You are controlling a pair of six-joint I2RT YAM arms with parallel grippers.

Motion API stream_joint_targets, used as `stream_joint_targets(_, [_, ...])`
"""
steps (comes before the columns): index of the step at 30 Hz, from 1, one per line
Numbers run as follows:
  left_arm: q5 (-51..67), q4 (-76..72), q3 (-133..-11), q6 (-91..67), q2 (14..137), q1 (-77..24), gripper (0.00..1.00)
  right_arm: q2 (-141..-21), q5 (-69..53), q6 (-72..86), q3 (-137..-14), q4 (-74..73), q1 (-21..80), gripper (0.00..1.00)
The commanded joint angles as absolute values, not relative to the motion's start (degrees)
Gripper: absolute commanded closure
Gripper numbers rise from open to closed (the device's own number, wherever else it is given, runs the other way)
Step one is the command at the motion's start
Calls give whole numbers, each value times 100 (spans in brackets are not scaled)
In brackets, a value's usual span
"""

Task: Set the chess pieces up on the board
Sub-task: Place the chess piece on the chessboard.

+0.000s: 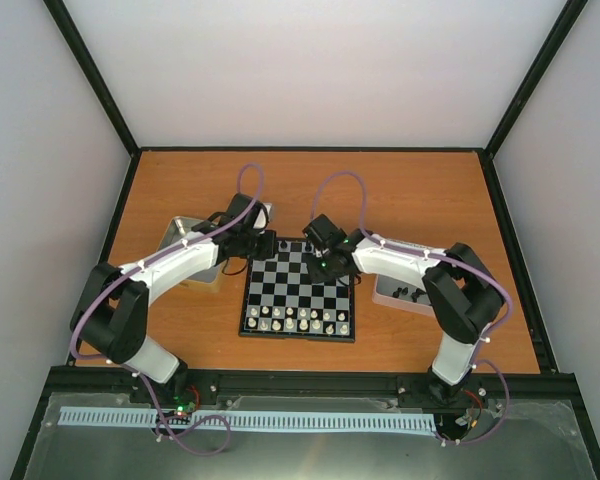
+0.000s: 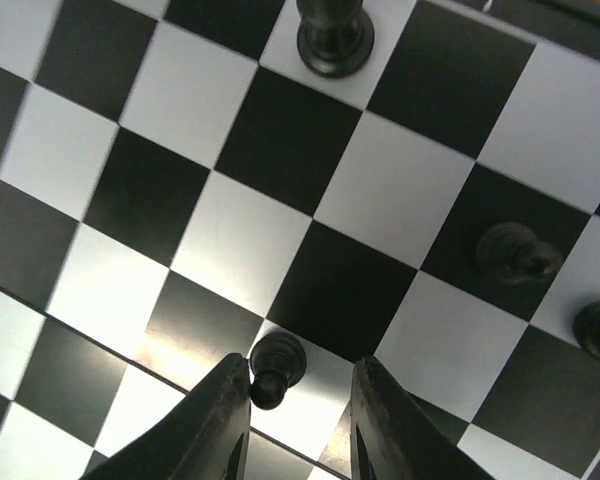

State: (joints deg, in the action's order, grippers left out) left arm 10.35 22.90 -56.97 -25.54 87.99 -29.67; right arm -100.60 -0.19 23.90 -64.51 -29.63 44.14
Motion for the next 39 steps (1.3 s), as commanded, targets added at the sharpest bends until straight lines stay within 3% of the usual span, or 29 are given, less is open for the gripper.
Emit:
stream_joint_targets(1, [738, 2390, -5839, -2584, 8633, -2962, 99, -10258, 374, 2341, -6669, -3303, 4593, 73])
stream_joint_targets(17, [618, 2361, -5785, -2653, 8500, -2907, 99, -10528, 1060, 2629, -6953, -3091, 4623, 96])
stream_joint_targets(39, [839, 2311, -5739, -2685, 8486, -2899, 100, -11192, 1236, 3213, -7576, -3393, 4457, 92])
